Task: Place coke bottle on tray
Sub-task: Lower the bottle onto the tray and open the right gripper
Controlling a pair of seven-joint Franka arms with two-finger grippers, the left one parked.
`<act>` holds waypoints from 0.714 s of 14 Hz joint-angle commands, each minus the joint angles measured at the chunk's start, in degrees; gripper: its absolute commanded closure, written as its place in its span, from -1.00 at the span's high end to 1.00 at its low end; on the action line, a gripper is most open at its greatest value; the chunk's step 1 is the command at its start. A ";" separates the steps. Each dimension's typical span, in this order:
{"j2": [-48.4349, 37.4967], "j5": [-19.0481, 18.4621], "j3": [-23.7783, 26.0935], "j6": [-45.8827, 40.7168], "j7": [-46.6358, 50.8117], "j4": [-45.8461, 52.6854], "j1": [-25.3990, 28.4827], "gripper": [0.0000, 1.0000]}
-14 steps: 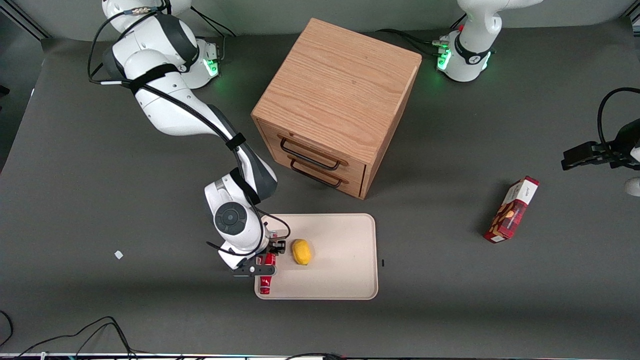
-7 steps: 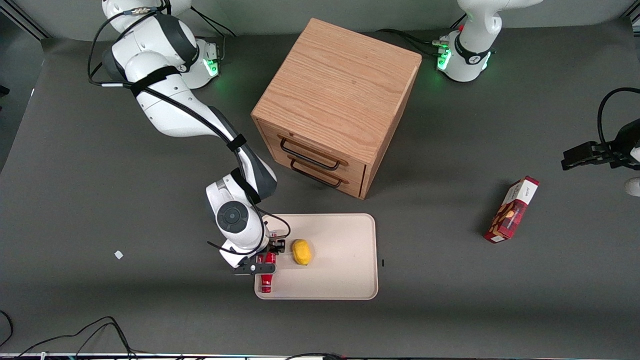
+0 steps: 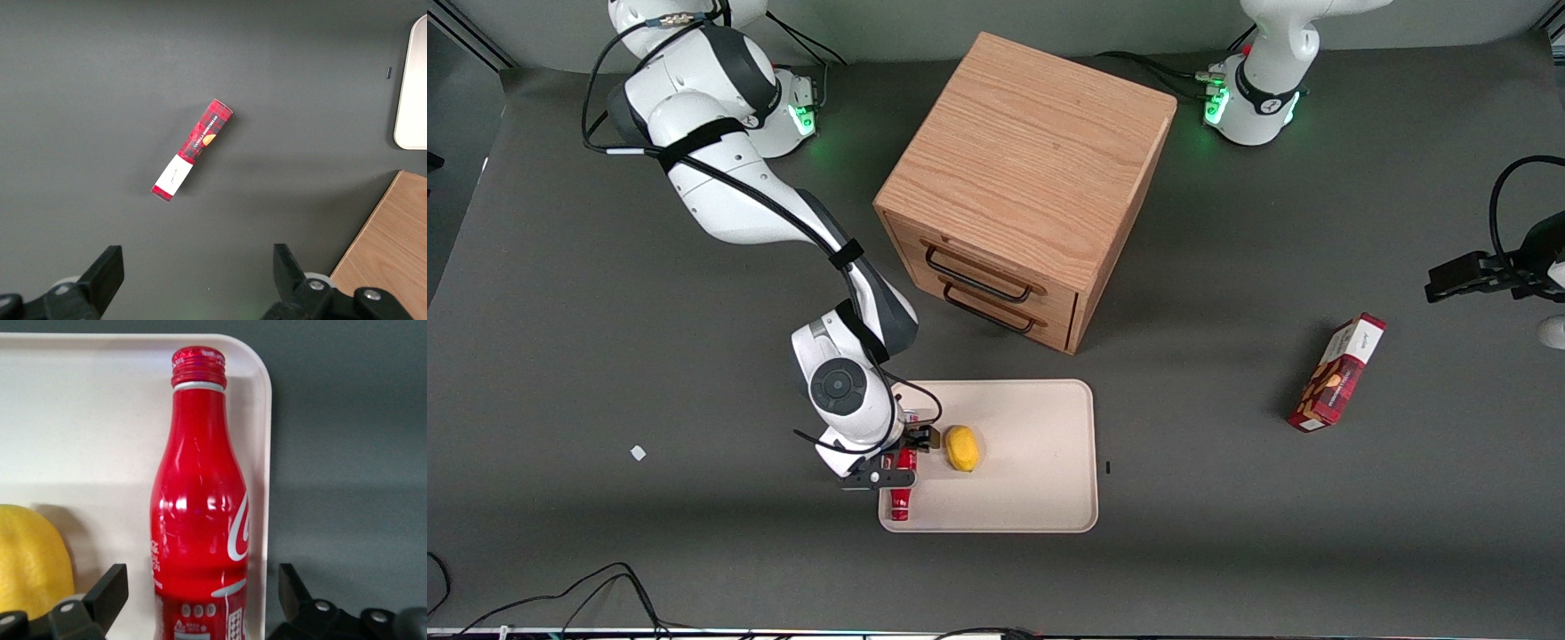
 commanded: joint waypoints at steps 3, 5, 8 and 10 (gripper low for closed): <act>-1.94 -1.10 0.56 0.21 -0.14 -1.89 -0.53 1.00; -3.95 -0.75 1.26 -4.42 -0.14 -1.63 -0.97 1.00; -8.69 -0.66 5.30 -13.74 -0.32 -1.27 -4.22 1.00; -12.99 -0.66 5.48 -18.84 -0.49 -1.53 -4.75 1.00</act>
